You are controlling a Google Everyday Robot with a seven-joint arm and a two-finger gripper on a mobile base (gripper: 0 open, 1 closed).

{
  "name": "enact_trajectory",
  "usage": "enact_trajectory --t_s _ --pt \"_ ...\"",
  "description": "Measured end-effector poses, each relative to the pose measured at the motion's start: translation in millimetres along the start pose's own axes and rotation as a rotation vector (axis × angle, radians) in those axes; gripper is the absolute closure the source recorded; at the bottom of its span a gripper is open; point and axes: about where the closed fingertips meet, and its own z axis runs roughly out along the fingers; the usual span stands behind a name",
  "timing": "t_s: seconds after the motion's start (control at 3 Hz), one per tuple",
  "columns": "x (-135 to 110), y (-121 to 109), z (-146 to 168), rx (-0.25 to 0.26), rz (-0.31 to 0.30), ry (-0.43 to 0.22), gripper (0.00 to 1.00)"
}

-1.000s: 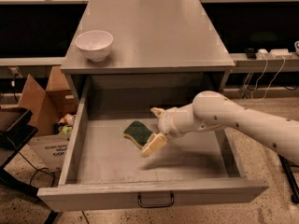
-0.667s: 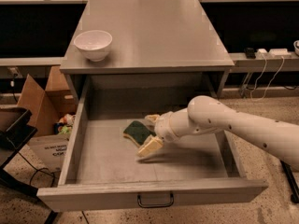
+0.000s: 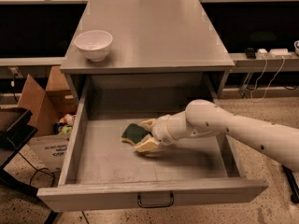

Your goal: Pick sponge from top drawer and place on counter

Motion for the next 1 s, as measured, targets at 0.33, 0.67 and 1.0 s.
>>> enact_trajectory --t_s 0.33,0.67,1.0 --pt "-11.1 0.6 -3.5 -0.009 -0.016 0.023 0.88" --pt "-71.2 -6.8 -51.6 -0.016 -0.066 0.157 1.0" --pt "-151.7 -32.0 -99.5 0.009 -0.115 0.219 1.0"
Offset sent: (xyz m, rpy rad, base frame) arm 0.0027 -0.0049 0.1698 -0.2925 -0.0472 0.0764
